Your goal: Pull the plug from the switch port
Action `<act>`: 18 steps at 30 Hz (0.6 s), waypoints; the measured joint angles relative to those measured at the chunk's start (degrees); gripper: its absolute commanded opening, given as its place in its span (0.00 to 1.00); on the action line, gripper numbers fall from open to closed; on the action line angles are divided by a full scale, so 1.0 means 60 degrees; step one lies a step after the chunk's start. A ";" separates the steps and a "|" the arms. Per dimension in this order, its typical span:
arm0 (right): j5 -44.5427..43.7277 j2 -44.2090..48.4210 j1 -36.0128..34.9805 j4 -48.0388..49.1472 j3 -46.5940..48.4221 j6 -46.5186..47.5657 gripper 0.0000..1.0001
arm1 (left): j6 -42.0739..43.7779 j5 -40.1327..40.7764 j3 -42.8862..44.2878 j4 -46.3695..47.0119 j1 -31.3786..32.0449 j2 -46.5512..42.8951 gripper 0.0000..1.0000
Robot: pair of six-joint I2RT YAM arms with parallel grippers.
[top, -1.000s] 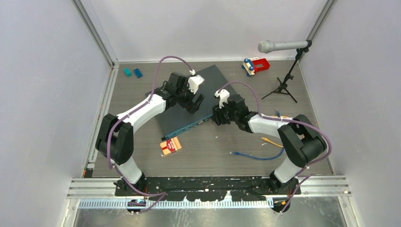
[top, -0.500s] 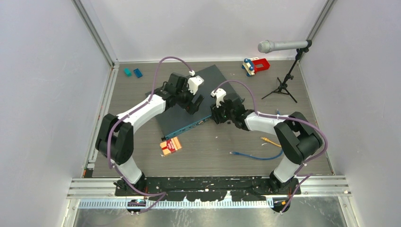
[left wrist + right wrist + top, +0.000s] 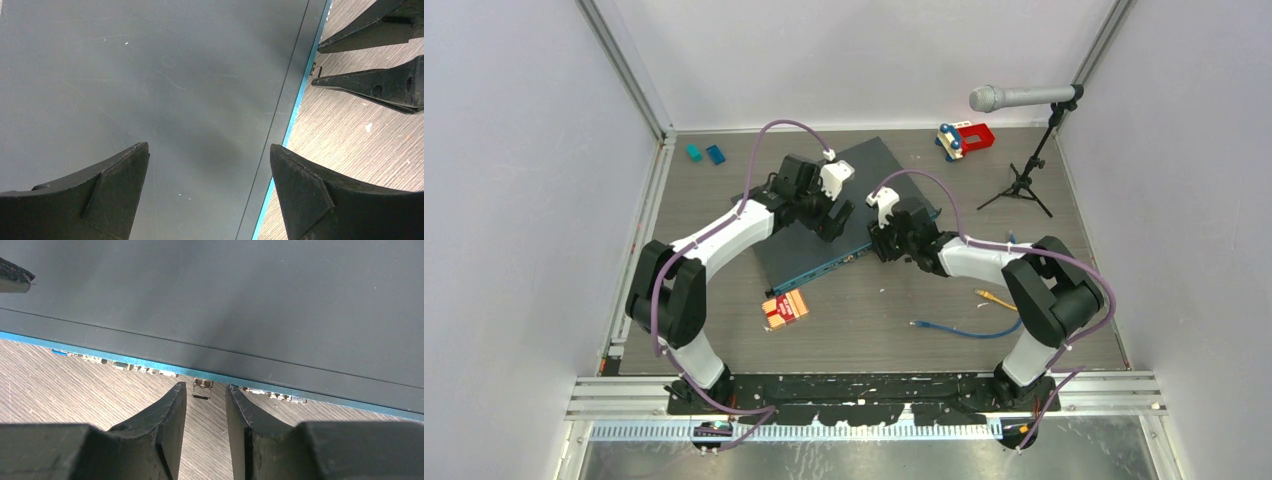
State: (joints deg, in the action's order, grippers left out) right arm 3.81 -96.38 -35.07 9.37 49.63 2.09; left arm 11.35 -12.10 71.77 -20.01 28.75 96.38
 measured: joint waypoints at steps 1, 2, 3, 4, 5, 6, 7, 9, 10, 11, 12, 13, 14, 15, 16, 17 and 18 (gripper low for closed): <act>-0.0062 0.0000 -0.0029 0.0000 0.0000 0.0025 0.39 | 0.0000 0.0000 -0.0011 -0.0004 0.0000 0.0000 0.93; -0.0095 0.0000 -0.0058 0.0000 0.0000 0.0040 0.39 | 0.0000 0.0000 -0.0025 0.0000 0.0000 0.0000 0.93; -0.0095 0.0000 -0.0091 0.0000 0.0000 0.0055 0.39 | 0.0000 0.0000 -0.0047 0.0000 0.0000 0.0000 0.93; -0.0098 0.0000 -0.0131 0.0011 0.0000 0.0069 0.39 | 0.0000 0.0000 -0.0066 -0.0004 0.0000 0.0000 0.93; -0.0098 -0.0004 -0.0175 0.0007 0.0000 0.0084 0.39 | 0.0000 0.0000 -0.0080 -0.0004 -0.0004 0.0000 0.93; -0.0113 -0.0004 -0.0215 0.0011 0.0000 0.0102 0.39 | 0.0000 -0.0004 -0.0098 0.0000 -0.0004 0.0000 0.93; -0.0131 -0.0004 -0.0259 0.0033 0.0000 0.0113 0.39 | 0.0000 -0.0004 -0.0117 0.0000 -0.0004 0.0000 0.93; -0.0219 -0.0004 -0.0328 0.0036 0.0000 0.0153 0.39 | 0.0000 -0.0004 -0.0149 -0.0004 -0.0004 -0.0004 0.93; -0.0251 -0.0004 -0.0342 0.0036 0.0000 0.0171 0.39 | 0.0000 -0.0004 -0.0157 -0.0004 -0.0004 -0.0004 0.93; -0.0310 -0.0004 -0.0364 0.0036 0.0000 0.0182 0.38 | 0.0000 -0.0004 -0.0160 0.0000 -0.0004 -0.0004 0.93; -0.0375 -0.0004 -0.0372 0.0036 0.0000 0.0193 0.38 | 0.0000 -0.0004 -0.0164 -0.0004 -0.0004 -0.0004 0.93; -0.0481 -0.0004 -0.0390 0.0033 0.0000 0.0211 0.38 | 0.0000 -0.0004 -0.0164 -0.0004 -0.0004 -0.0007 0.93; -0.0568 -0.0007 -0.0397 0.0025 0.0000 0.0222 0.38 | 0.0000 -0.0004 -0.0164 0.0000 -0.0007 -0.0011 0.93; -0.0674 -0.0018 -0.0401 0.0018 0.0000 0.0244 0.38 | 0.0000 -0.0004 -0.0164 -0.0004 -0.0007 -0.0015 0.93; -0.0750 -0.0029 -0.0401 0.0015 0.0007 0.0255 0.38 | 0.0000 -0.0004 -0.0164 -0.0004 -0.0007 -0.0026 0.93; -0.0823 -0.0062 -0.0401 0.0004 0.0018 0.0277 0.38 | 0.0000 -0.0007 -0.0164 -0.0004 -0.0011 -0.0040 0.93; -0.0841 -0.0084 -0.0401 -0.0004 0.0022 0.0280 0.38 | 0.0000 -0.0007 -0.0175 0.0000 -0.0011 -0.0069 0.93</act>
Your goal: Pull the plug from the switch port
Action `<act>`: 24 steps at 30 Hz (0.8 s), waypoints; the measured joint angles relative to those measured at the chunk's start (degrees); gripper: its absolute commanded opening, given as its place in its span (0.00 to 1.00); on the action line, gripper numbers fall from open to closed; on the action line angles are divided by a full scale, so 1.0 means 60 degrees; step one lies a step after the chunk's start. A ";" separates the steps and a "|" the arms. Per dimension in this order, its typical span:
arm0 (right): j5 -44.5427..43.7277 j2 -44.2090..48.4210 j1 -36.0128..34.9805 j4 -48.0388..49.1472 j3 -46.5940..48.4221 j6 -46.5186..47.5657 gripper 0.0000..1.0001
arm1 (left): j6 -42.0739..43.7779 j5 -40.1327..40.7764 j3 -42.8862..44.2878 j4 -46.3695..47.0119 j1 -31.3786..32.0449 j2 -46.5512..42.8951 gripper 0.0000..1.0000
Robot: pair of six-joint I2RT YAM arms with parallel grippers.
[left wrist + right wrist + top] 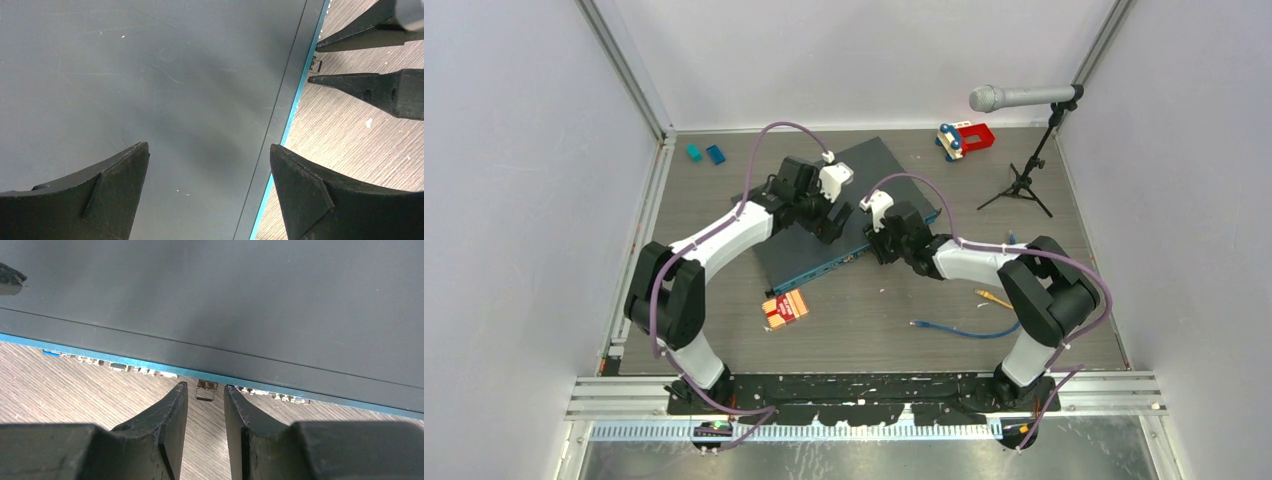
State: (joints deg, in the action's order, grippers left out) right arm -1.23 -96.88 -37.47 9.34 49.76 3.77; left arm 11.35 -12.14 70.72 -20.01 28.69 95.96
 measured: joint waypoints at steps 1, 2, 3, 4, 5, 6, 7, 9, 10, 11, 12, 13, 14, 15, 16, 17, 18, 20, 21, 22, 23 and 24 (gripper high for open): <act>-0.0025 -0.0029 0.0000 -0.0007 0.0015 0.0007 0.38 | 0.0000 0.0004 -0.0011 0.0000 0.0000 -0.0026 0.93; -0.0058 -0.0051 -0.0007 -0.0011 0.0033 0.0015 0.38 | 0.0000 0.0000 -0.0025 0.0000 0.0000 -0.0047 0.93; -0.0084 -0.0087 -0.0011 -0.0011 0.0047 0.0025 0.38 | 0.0000 0.0000 -0.0033 -0.0004 0.0000 -0.0069 0.93; -0.0102 -0.0102 -0.0015 -0.0011 0.0051 0.0033 0.38 | 0.0000 0.0000 -0.0033 0.0000 0.0000 -0.0076 0.93; -0.0109 -0.0113 -0.0015 -0.0022 0.0051 0.0033 0.38 | 0.0000 0.0000 -0.0033 0.0000 0.0000 -0.0084 0.93; -0.0109 -0.0131 -0.0015 -0.0026 0.0051 0.0033 0.38 | 0.0000 0.0000 -0.0033 0.0000 0.0000 -0.0087 0.93; -0.0109 -0.0149 -0.0015 -0.0026 0.0051 0.0033 0.38 | 0.0000 -0.0004 -0.0033 0.0000 0.0000 -0.0087 0.93; -0.0117 -0.0189 -0.0015 -0.0022 0.0058 0.0033 0.37 | 0.0000 0.0000 -0.0044 0.0000 0.0000 -0.0087 0.93; -0.0117 -0.0219 -0.0015 -0.0018 0.0069 0.0033 0.37 | 0.0000 0.0000 -0.0044 -0.0004 0.0000 -0.0087 0.93; -0.0120 -0.0251 -0.0015 -0.0011 0.0084 0.0033 0.36 | 0.0000 -0.0004 -0.0044 -0.0004 0.0000 -0.0087 0.93; -0.0124 -0.0273 -0.0018 0.0004 0.0087 0.0033 0.36 | 0.0000 0.0000 -0.0047 -0.0004 0.0000 -0.0087 0.93; -0.0146 -0.0295 -0.0025 0.0011 0.0095 0.0033 0.36 | 0.0000 0.0000 -0.0047 0.0000 0.0000 -0.0087 0.93; -0.0168 -0.0310 -0.0033 0.0015 0.0102 0.0033 0.35 | 0.0000 0.0000 -0.0047 -0.0004 0.0000 -0.0087 0.93; -0.0200 -0.0321 -0.0036 0.0040 0.0102 0.0033 0.35 | 0.0000 0.0000 -0.0051 -0.0004 0.0000 -0.0087 0.93; -0.0215 -0.0335 -0.0040 0.0047 0.0102 0.0033 0.35 | 0.0000 0.0000 -0.0051 -0.0004 0.0000 -0.0087 0.93; -0.0244 -0.0346 -0.0051 0.0058 0.0106 0.0033 0.34 | 0.0000 0.0000 -0.0051 -0.0004 0.0000 -0.0087 0.93; -0.0259 -0.0361 -0.0051 0.0066 0.0109 0.0033 0.34 | 0.0000 0.0000 -0.0055 -0.0004 0.0000 -0.0087 0.93; -0.0291 -0.0379 -0.0051 0.0069 0.0117 0.0033 0.34 | 0.0004 0.0000 -0.0066 -0.0004 0.0000 -0.0087 0.93; -0.0302 -0.0379 -0.0051 0.0069 0.0120 0.0033 0.33 | 0.0000 0.0000 -0.0073 -0.0004 0.0000 -0.0087 0.93; -0.0324 -0.0382 -0.0055 0.0069 0.0120 0.0033 0.33 | 0.0000 0.0000 -0.0080 -0.0004 0.0000 -0.0087 0.93; -0.0346 -0.0397 -0.0055 0.0069 0.0127 0.0033 0.33 | 0.0004 0.0000 -0.0080 -0.0007 0.0000 -0.0087 0.93; -0.0375 -0.0415 -0.0058 0.0069 0.0138 0.0033 0.33 | 0.0004 0.0000 -0.0080 -0.0004 0.0000 -0.0087 0.93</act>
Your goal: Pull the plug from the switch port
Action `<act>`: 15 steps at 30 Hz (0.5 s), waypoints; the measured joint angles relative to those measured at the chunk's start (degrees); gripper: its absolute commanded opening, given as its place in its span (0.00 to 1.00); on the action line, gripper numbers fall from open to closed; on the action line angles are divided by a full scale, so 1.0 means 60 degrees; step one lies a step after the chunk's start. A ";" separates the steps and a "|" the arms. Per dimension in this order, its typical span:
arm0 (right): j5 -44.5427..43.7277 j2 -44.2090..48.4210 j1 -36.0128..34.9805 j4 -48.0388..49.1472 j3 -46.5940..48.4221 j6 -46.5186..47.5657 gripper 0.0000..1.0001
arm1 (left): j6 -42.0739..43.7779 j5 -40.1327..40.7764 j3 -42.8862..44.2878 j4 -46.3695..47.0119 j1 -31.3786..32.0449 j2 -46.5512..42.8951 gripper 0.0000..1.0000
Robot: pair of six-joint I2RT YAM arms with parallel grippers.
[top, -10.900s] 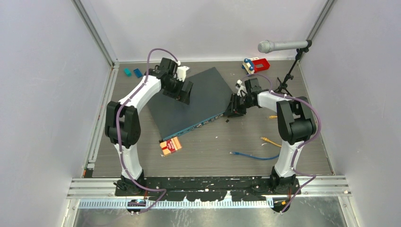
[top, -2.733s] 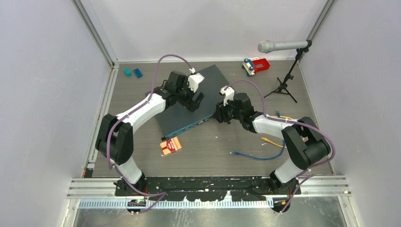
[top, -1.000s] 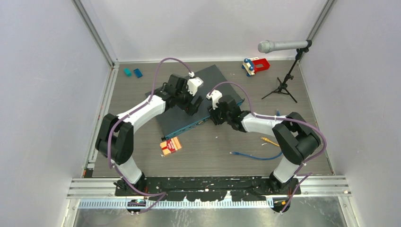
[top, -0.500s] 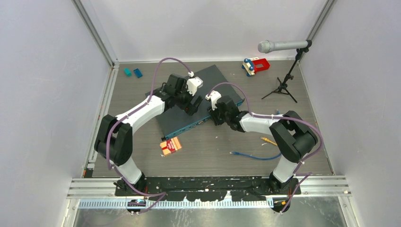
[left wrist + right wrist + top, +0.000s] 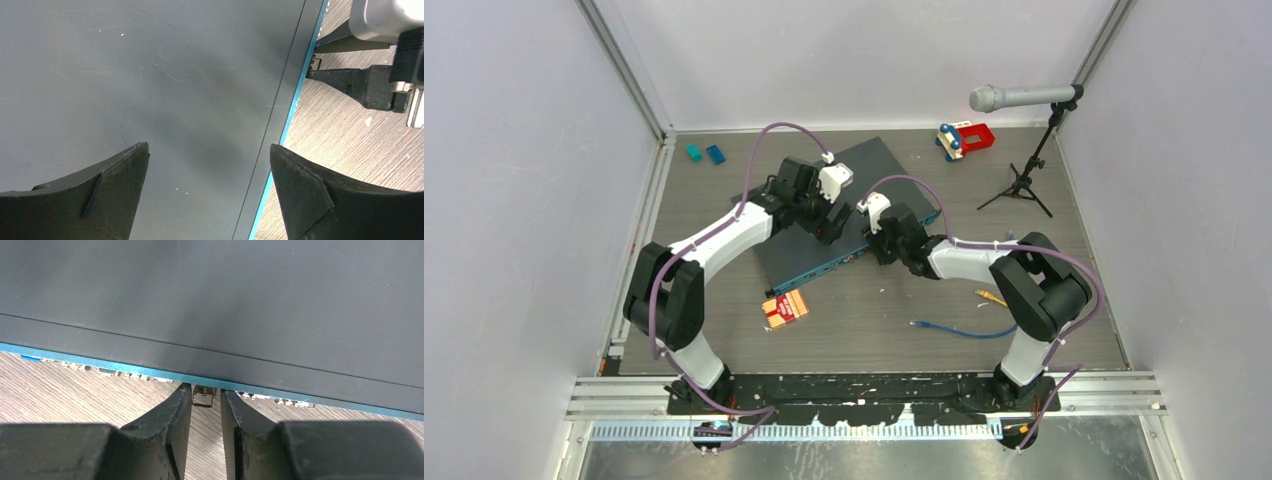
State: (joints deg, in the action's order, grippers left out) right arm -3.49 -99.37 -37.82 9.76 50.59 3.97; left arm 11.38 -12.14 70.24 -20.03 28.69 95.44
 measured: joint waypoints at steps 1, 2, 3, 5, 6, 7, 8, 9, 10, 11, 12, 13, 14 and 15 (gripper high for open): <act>-0.0022 -0.0022 -0.0007 0.0000 0.0000 0.0000 0.32 | 0.0000 0.0000 0.0000 0.0000 0.0000 0.0000 0.93; -0.0044 -0.0044 -0.0011 0.0000 0.0015 -0.0004 0.31 | 0.0000 0.0000 0.0000 0.0000 0.0000 0.0000 0.93; -0.0058 -0.0062 -0.0015 -0.0007 0.0033 -0.0004 0.31 | -0.0004 0.0000 0.0000 -0.0004 0.0000 0.0000 0.93; -0.0087 -0.0102 -0.0018 -0.0047 0.0073 -0.0029 0.29 | 0.0000 -0.0004 0.0000 0.0000 0.0000 0.0000 0.93; -0.0095 -0.0131 -0.0022 -0.0069 0.0095 -0.0058 0.28 | 0.0000 -0.0004 0.0000 0.0000 0.0000 0.0000 0.93; -0.0102 -0.0146 -0.0025 -0.0076 0.0106 -0.0080 0.27 | 0.0000 -0.0004 0.0000 0.0000 0.0000 0.0000 0.93; -0.0113 -0.0160 -0.0036 -0.0073 0.0113 -0.0117 0.26 | 0.0000 -0.0007 0.0000 -0.0004 0.0000 0.0000 0.93; -0.0153 -0.0178 -0.0044 -0.0073 0.0124 -0.0146 0.23 | 0.0000 -0.0015 0.0000 0.0000 0.0000 0.0000 0.92; -0.0168 -0.0178 -0.0044 -0.0076 0.0127 -0.0178 0.20 | -0.0004 -0.0022 0.0000 0.0000 0.0000 0.0000 0.92; -0.0186 -0.0178 -0.0044 -0.0076 0.0131 -0.0186 0.18 | -0.0004 -0.0026 0.0000 -0.0004 0.0000 0.0000 0.92; -0.0211 -0.0178 -0.0044 -0.0095 0.0135 -0.0229 0.15 | 0.0000 -0.0029 -0.0004 0.0000 0.0000 0.0000 0.92; -0.0219 -0.0178 -0.0044 -0.0117 0.0146 -0.0251 0.12 | 0.0000 -0.0036 -0.0007 0.0000 0.0000 0.0000 0.92; -0.0226 -0.0178 -0.0044 -0.0135 0.0157 -0.0255 0.08 | 0.0000 -0.0058 -0.0011 0.0000 0.0000 0.0000 0.92; -0.0233 -0.0178 -0.0047 -0.0146 0.0164 -0.0259 0.04 | 0.0004 -0.0066 -0.0018 -0.0004 0.0000 0.0000 0.92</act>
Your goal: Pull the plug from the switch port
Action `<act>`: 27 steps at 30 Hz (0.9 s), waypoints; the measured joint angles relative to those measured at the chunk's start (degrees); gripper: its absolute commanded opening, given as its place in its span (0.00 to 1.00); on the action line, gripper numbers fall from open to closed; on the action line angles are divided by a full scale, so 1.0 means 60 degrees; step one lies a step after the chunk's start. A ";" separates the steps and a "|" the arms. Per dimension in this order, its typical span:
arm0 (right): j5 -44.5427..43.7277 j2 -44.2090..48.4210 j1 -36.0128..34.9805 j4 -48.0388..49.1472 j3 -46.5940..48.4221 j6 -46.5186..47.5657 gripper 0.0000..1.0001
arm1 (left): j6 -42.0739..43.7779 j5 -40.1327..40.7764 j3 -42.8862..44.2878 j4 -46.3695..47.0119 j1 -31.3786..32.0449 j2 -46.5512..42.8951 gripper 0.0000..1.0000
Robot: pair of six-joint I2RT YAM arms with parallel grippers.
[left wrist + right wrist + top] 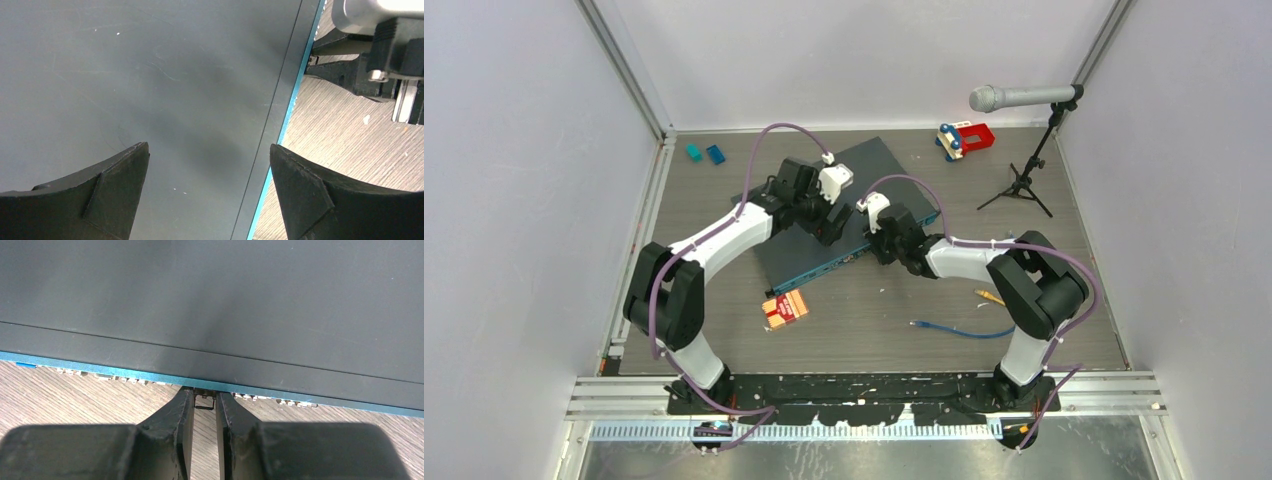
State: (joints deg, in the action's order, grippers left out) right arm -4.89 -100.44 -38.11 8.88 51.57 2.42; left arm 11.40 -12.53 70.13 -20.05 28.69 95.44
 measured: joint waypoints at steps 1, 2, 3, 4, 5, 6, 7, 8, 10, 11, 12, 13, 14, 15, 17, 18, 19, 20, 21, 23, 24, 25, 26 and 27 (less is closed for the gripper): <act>0.0000 0.0000 0.0000 -0.0011 0.0004 -0.0004 0.01 | 0.0000 -0.0011 -0.0018 0.0007 0.0000 0.0000 0.92; -0.0004 0.0000 -0.0004 -0.0026 0.0011 -0.0004 0.01 | 0.0007 -0.0018 -0.0040 0.0004 0.0000 0.0000 0.92; -0.0007 0.0000 -0.0004 -0.0029 0.0015 -0.0004 0.01 | 0.0025 -0.0022 -0.0069 0.0007 0.0000 0.0000 0.92; -0.0018 0.0000 -0.0007 -0.0029 0.0015 0.0000 0.01 | 0.0055 -0.0022 -0.0109 0.0007 0.0000 0.0000 0.91; -0.0025 0.0000 -0.0007 -0.0036 0.0015 0.0000 0.01 | 0.0098 -0.0022 -0.0160 0.0007 0.0000 0.0000 0.91; -0.0025 0.0000 -0.0007 -0.0044 0.0015 0.0007 0.01 | 0.0135 -0.0018 -0.0226 0.0007 0.0000 0.0000 0.91; -0.0025 0.0000 -0.0007 -0.0062 0.0029 0.0015 0.01 | 0.0164 -0.0018 -0.0288 0.0004 0.0000 0.0000 0.90; -0.0029 0.0000 -0.0007 -0.0076 0.0036 0.0025 0.01 | 0.0171 -0.0018 -0.0364 0.0007 0.0000 0.0000 0.90; -0.0029 0.0000 -0.0007 -0.0076 0.0036 0.0055 0.01 | 0.0189 -0.0018 -0.0550 0.0007 0.0000 0.0000 0.90; -0.0025 0.0000 -0.0007 -0.0073 0.0036 0.0069 0.01 | 0.0211 -0.0015 -0.0663 0.0007 0.0004 0.0000 0.90; -0.0025 0.0000 -0.0007 -0.0073 0.0036 0.0084 0.01 | 0.0240 -0.0004 -0.0772 0.0007 0.0018 0.0000 0.90; -0.0022 0.0004 -0.0007 -0.0066 0.0029 0.0091 0.01 | 0.0277 0.0022 -0.0867 0.0007 0.0044 0.0000 0.90; -0.0011 0.0007 -0.0007 -0.0058 0.0018 0.0098 0.01 | 0.0379 0.0109 -0.0973 0.0011 0.0091 0.0000 0.90; 0.0000 0.0015 -0.0007 -0.0022 -0.0007 0.0117 0.01 | 0.0463 0.0229 -0.1082 0.0015 0.0138 0.0000 0.90; 0.0018 0.0036 -0.0007 0.0087 -0.0076 0.0135 0.01 | 0.0656 0.0455 -0.1246 0.0015 0.0280 0.0000 0.90; 0.0036 0.0036 -0.0007 0.0142 -0.0109 0.0153 0.01 | 0.0703 0.0572 -0.1315 0.0018 0.0379 0.0000 0.90; 0.0055 0.0047 -0.0004 0.0193 -0.0146 0.0135 0.01 | 0.0725 0.0729 -0.1330 0.0069 0.0481 0.0000 0.90; 0.0084 0.0055 0.0007 0.0237 -0.0178 0.0138 0.01 | 0.0721 0.0820 -0.1326 0.0117 0.0521 0.0000 0.90; 0.0113 0.0062 0.0015 0.0299 -0.0208 0.0146 0.01 | 0.0725 0.0874 -0.1330 0.0138 0.0535 0.0000 0.90; 0.0124 0.0073 0.0015 0.0379 -0.0259 0.0157 0.01 | 0.0721 0.1002 -0.1333 0.0186 0.0586 0.0000 0.90; 0.0138 0.0076 0.0015 0.0430 -0.0280 0.0164 0.01 | 0.0721 0.1082 -0.1333 0.0222 0.0608 0.0000 0.89; 0.0153 0.0084 0.0015 0.0452 -0.0295 0.0168 0.01 | 0.0718 0.1129 -0.1337 0.0240 0.0630 0.0000 0.90; 0.0175 0.0091 0.0015 0.0484 -0.0321 0.0186 0.01 | 0.0714 0.1177 -0.1337 0.0244 0.0648 0.0000 0.90; 0.0186 0.0095 0.0018 0.0521 -0.0342 0.0193 0.01 | 0.0710 0.1195 -0.1337 0.0244 0.0659 0.0000 0.90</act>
State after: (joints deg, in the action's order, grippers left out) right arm -3.77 -99.88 -38.00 12.01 49.52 3.57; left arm 15.66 -5.37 62.11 -18.59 32.64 95.44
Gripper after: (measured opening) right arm 0.239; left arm 0.897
